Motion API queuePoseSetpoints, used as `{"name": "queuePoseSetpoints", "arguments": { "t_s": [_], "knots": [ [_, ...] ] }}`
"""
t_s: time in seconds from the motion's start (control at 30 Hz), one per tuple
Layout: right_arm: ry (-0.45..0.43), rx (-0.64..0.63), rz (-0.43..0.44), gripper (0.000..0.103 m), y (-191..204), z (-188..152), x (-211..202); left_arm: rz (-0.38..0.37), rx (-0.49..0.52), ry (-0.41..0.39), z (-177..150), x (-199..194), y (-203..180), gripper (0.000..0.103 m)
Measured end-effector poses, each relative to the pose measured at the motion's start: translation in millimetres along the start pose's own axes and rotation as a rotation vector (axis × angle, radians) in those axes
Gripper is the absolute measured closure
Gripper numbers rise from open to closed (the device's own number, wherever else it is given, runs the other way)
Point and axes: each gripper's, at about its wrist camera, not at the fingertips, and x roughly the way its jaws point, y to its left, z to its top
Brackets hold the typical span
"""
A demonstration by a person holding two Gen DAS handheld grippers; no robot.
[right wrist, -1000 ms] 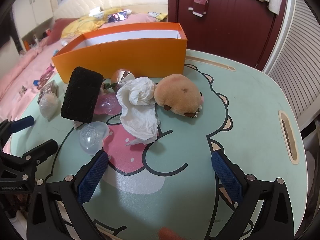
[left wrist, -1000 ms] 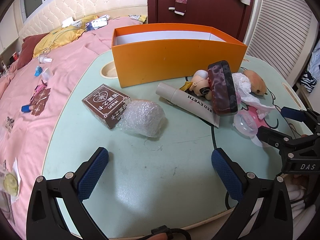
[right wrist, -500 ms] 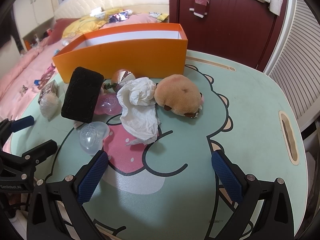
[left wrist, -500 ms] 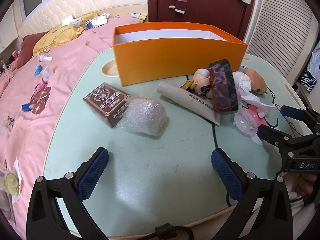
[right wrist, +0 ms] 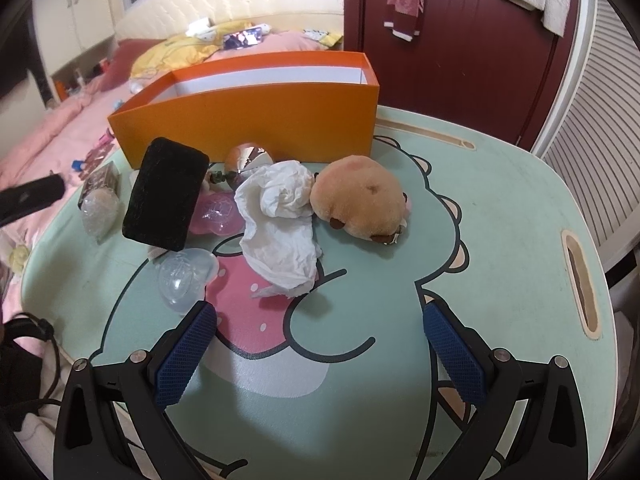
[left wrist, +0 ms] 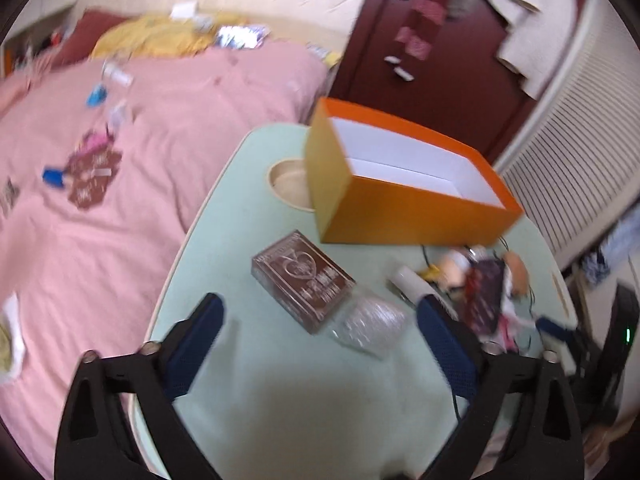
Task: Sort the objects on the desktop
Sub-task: 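Move the left tool to the brown card box and grasp it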
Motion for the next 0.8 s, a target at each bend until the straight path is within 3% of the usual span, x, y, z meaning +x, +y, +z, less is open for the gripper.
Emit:
{"name": "queuePoseSetpoints", "arguments": {
  "t_s": [0.1,0.23,0.3,0.4,0.67,0.8],
  "knots": [
    [-0.003,-0.003,0.002,0.0,-1,0,1,0.013,-0.045,0.031,10,18,3,0.017],
    [-0.007,-0.006,0.005,0.0,-4,1,2,0.075,-0.034,0.034,15,34,-5,0.019],
    [-0.008,-0.008,0.006,0.0,-5,1,3,0.119,-0.01,0.035,16,40,-9,0.05],
    [-0.01,-0.008,0.007,0.0,-6,1,3,0.084,-0.018,0.036,16,39,-7,0.055],
    [-0.015,-0.014,0.015,0.0,-8,1,4,0.092,0.013,0.011,13,33,1,0.055],
    [-0.005,-0.024,0.019,0.0,-7,7,7,0.158,0.08,-0.013,10,37,-9,0.055]
  ]
}}
